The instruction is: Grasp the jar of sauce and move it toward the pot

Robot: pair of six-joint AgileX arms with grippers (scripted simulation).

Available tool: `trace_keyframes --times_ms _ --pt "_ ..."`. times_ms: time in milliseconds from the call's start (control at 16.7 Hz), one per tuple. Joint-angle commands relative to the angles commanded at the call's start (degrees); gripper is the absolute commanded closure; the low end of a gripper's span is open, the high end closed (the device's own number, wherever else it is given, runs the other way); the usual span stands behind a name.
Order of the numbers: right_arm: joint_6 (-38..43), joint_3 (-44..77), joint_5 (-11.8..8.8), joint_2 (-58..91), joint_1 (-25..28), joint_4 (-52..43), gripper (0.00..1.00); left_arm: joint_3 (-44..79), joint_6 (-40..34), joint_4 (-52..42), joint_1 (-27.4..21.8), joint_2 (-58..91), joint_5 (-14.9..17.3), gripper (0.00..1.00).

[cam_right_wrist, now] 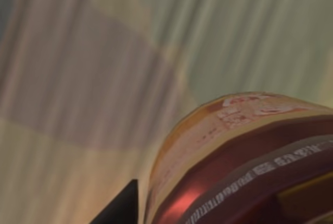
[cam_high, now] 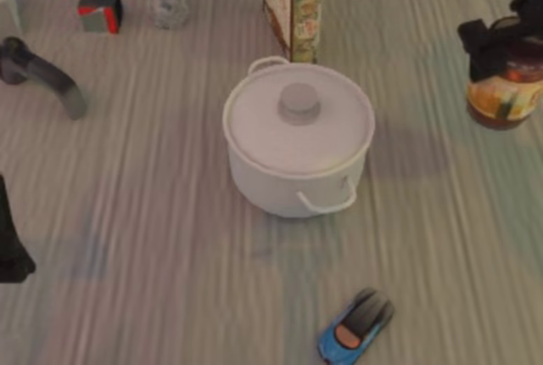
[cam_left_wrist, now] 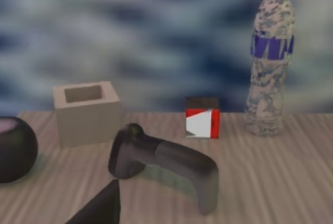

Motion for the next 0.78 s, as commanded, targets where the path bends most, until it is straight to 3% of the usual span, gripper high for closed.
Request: trace_keyframes --times_ms 420,540,780 --pt "25.76 -12.84 7.51 -4.80 9.14 8.88 1.00 0.00 0.00 0.00 0.00 0.00 0.00 0.00" --pt "28.57 -14.80 8.59 -5.57 10.49 10.19 1.00 0.00 0.00 0.00 0.00 0.00 0.00 0.00" --pt "29.09 -15.20 8.81 -5.74 10.76 10.46 1.00 0.00 0.00 0.00 0.00 0.00 0.00 0.00"
